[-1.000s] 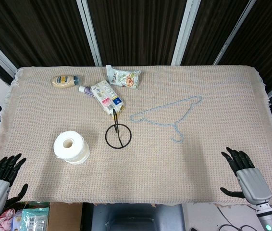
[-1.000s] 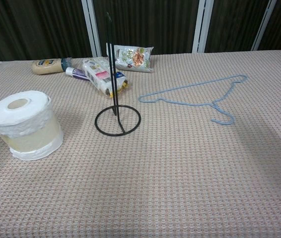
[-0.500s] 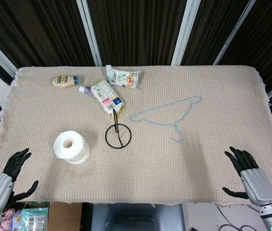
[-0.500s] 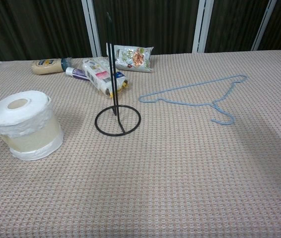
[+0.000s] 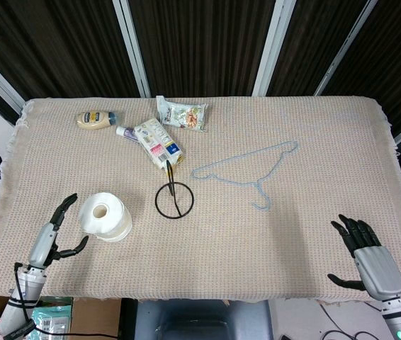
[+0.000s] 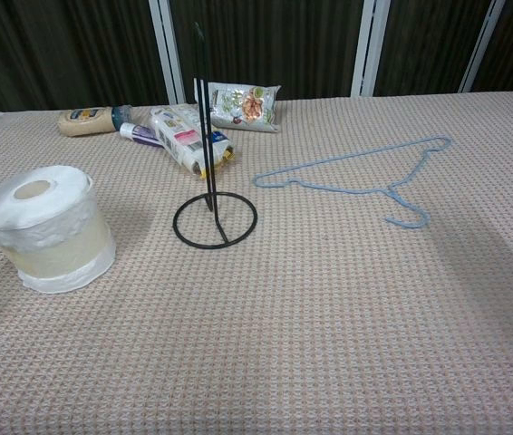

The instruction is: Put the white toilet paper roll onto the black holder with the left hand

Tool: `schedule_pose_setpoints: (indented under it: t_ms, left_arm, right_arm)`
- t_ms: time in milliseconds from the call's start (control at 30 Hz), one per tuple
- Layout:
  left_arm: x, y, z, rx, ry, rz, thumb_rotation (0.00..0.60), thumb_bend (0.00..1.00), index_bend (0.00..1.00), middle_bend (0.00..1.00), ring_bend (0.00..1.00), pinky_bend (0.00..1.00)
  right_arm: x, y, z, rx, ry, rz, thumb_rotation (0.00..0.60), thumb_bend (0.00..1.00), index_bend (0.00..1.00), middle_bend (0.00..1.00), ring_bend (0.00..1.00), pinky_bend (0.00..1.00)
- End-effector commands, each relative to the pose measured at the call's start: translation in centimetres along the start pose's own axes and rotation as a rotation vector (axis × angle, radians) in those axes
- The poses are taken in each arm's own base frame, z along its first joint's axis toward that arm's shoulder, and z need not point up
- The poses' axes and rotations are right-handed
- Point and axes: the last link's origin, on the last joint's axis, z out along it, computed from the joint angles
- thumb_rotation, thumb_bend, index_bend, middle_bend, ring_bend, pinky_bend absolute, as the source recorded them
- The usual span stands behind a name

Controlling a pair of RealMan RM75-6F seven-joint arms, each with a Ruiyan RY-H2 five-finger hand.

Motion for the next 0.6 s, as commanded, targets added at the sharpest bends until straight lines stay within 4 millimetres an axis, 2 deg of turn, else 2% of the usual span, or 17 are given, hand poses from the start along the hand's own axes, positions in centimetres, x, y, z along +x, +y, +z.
schedule_pose_setpoints:
  t_ms: [33,267,600]
  left_arm:
    - [-0.7,-0.4,0.8,0.01,0.003,0.009,0.6,0.35,0.0,0.0,0.0,0.0]
    - [-1.6,-0.9,1.4,0.04,-0.02,0.037,0.6,0.34,0.0,0.0,0.0,0.0]
    - [-3.0,-1.3,2.2,0.076,-0.066,-0.055,0.6,0.34,0.0,0.0,0.0,0.0]
  right_arm:
    - [0.1,0.1,0.0,-0.003,0.002,0.002,0.6,0.12,0.0,0.0,0.0,0.0]
    - [0.2,0.1,-0.1,0.0,0.003,0.006,0.6,0.12,0.0,0.0,0.0,0.0]
    - [0.2,0.1,-0.1,0.0,0.003,0.007,0.6,0.12,0.0,0.0,0.0,0.0]
